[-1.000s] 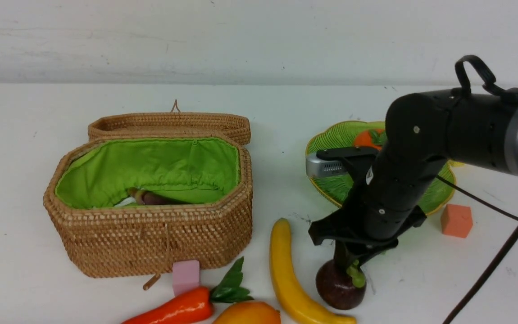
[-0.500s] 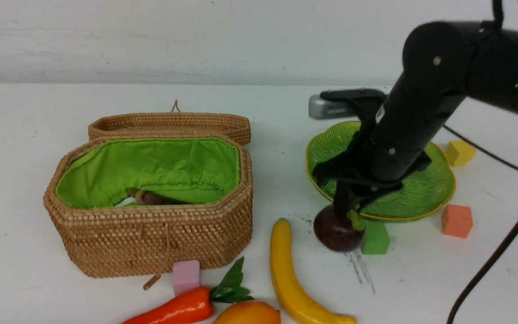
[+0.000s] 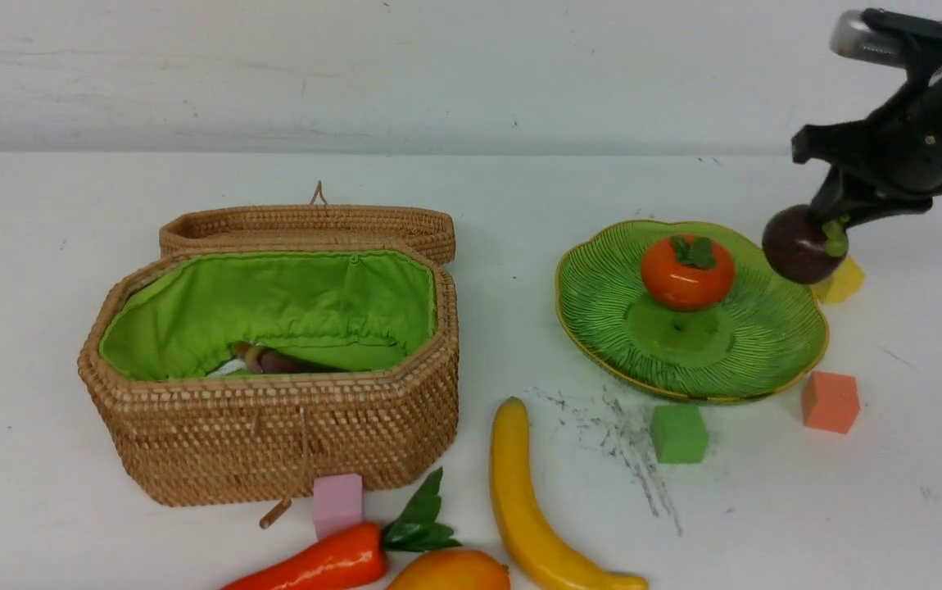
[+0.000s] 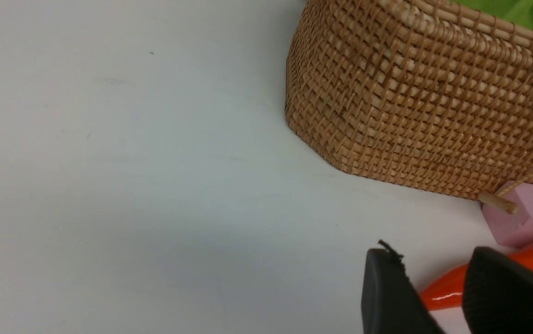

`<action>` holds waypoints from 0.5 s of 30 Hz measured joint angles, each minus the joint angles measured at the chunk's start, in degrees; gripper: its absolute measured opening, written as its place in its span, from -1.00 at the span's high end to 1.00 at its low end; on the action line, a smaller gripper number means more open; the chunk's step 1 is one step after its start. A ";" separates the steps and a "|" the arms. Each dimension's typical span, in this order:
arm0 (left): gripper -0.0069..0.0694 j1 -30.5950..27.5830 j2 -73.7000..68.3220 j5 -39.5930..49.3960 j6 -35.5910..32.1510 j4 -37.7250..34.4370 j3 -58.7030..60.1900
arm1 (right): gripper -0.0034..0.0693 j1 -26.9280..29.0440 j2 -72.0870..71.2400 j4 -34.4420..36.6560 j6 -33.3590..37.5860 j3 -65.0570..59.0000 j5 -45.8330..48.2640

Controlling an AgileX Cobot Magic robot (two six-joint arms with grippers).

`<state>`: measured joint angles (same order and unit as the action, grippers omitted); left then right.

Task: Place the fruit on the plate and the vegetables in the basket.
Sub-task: Use the right arm to grab a mangosteen and put it into the right plate

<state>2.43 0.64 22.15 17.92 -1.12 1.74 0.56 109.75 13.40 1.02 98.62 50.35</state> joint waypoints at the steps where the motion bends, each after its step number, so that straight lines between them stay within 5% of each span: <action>1: 0.19 0.00 0.00 0.00 0.00 0.00 0.00 | 0.43 0.50 1.50 0.25 0.00 0.00 -1.64; 15: 0.19 0.00 0.00 0.00 0.00 0.00 0.00 | 0.35 0.81 10.56 4.38 1.52 0.00 -10.70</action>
<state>2.43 0.64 22.15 17.92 -1.12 1.74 1.37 120.30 17.78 2.54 98.62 39.65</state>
